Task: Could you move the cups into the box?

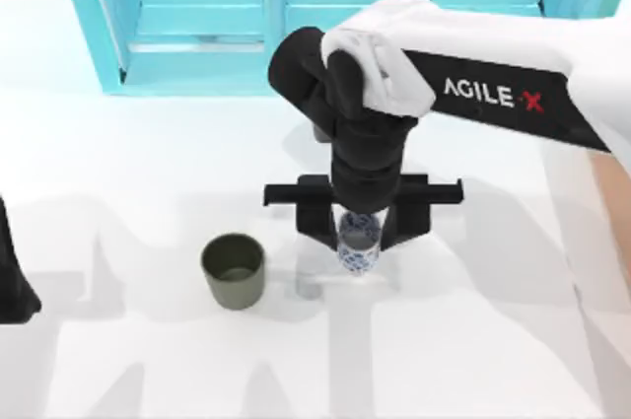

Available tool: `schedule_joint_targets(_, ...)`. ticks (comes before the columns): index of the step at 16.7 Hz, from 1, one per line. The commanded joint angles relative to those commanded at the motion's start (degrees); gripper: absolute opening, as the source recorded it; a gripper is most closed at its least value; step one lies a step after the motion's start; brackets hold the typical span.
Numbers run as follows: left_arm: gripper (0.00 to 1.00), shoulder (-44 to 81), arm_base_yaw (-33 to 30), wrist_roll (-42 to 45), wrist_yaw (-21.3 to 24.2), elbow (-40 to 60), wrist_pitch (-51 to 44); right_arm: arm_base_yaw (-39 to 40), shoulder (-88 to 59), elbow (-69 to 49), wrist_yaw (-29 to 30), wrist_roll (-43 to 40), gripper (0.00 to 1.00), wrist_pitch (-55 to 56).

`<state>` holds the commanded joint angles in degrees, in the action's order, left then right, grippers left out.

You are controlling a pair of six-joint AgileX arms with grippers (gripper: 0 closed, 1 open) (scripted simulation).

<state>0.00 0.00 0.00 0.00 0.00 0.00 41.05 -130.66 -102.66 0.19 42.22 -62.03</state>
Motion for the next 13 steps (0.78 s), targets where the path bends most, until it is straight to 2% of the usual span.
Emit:
schedule_joint_targets(3,1.00,0.0,0.0,0.0,0.0,0.0,0.0,-0.9,1.0,0.3,0.0,-0.8,0.00,-0.9)
schedule_joint_targets(10,1.00,0.0,0.0,0.0,0.0,0.0,0.0,-10.2,16.0,3.7,-0.1,-10.2,0.00,-11.9)
schedule_joint_targets(13,1.00,0.0,0.0,0.0,0.0,0.0,0.0,-11.4,17.4,4.0,-0.1,-11.4,0.00,-13.3)
